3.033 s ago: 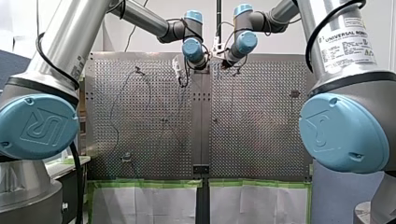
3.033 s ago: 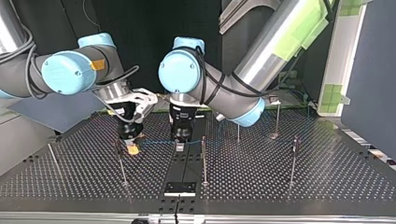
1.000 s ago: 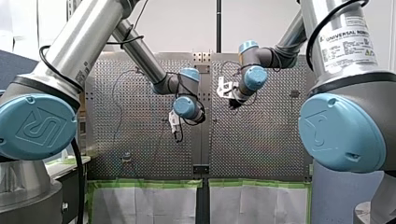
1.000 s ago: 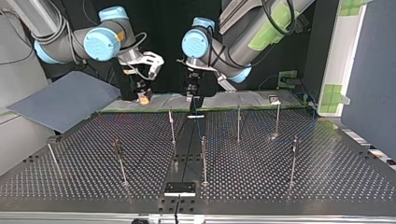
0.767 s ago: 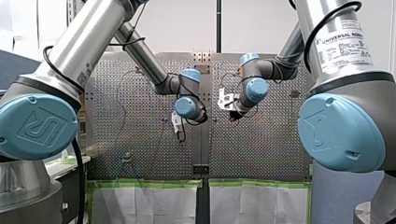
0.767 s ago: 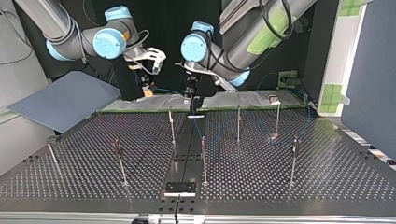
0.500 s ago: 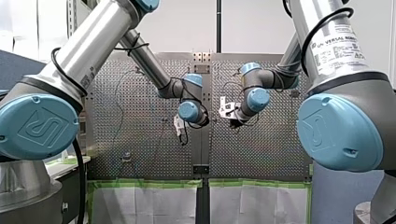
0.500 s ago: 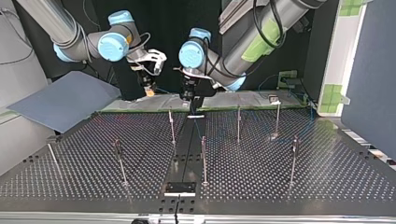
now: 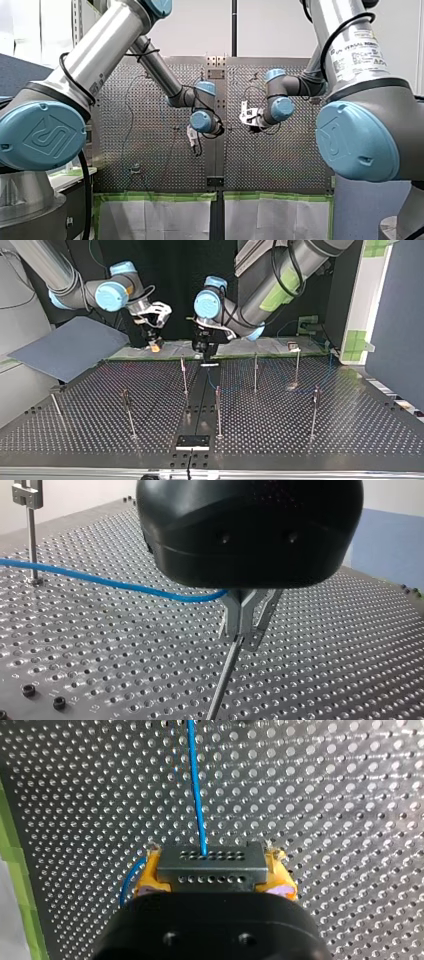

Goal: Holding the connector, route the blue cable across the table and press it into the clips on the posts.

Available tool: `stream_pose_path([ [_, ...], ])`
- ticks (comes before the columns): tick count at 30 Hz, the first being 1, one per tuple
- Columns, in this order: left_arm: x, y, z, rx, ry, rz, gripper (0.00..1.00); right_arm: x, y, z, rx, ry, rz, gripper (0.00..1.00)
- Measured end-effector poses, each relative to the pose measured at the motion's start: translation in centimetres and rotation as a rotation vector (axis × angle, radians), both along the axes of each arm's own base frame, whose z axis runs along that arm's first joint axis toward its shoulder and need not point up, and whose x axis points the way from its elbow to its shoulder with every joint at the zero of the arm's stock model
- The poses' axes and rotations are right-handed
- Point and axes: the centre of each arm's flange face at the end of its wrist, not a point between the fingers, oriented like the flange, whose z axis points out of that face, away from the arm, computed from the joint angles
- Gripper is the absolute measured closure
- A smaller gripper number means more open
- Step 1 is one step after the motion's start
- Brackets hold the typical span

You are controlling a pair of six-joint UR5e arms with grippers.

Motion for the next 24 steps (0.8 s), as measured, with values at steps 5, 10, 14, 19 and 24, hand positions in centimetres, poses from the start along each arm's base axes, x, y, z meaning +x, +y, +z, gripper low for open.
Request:
stream_pose_path([
  [5,1.0,-0.5,-0.7,0.005,0.018,-0.008,1.00,-0.6,-1.3,-0.5,0.004,-0.004,-0.006,1.00],
  [10,2.2,-0.9,-1.5,0.010,0.033,-0.006,1.00,-1.2,-2.4,-0.9,0.008,-0.005,-0.018,1.00],
  [14,3.2,-1.0,-2.0,0.013,0.041,-0.004,1.00,-1.6,-3.3,-1.2,0.008,-0.008,-0.026,1.00],
  [19,4.7,-1.1,-2.7,0.012,0.035,0.003,1.00,-2.1,-4.3,-0.9,0.001,-0.013,-0.035,1.00],
  [24,6.7,-0.7,-1.8,-0.004,0.009,0.016,1.00,-2.4,-5.2,-0.4,-0.011,-0.019,-0.043,1.00],
])
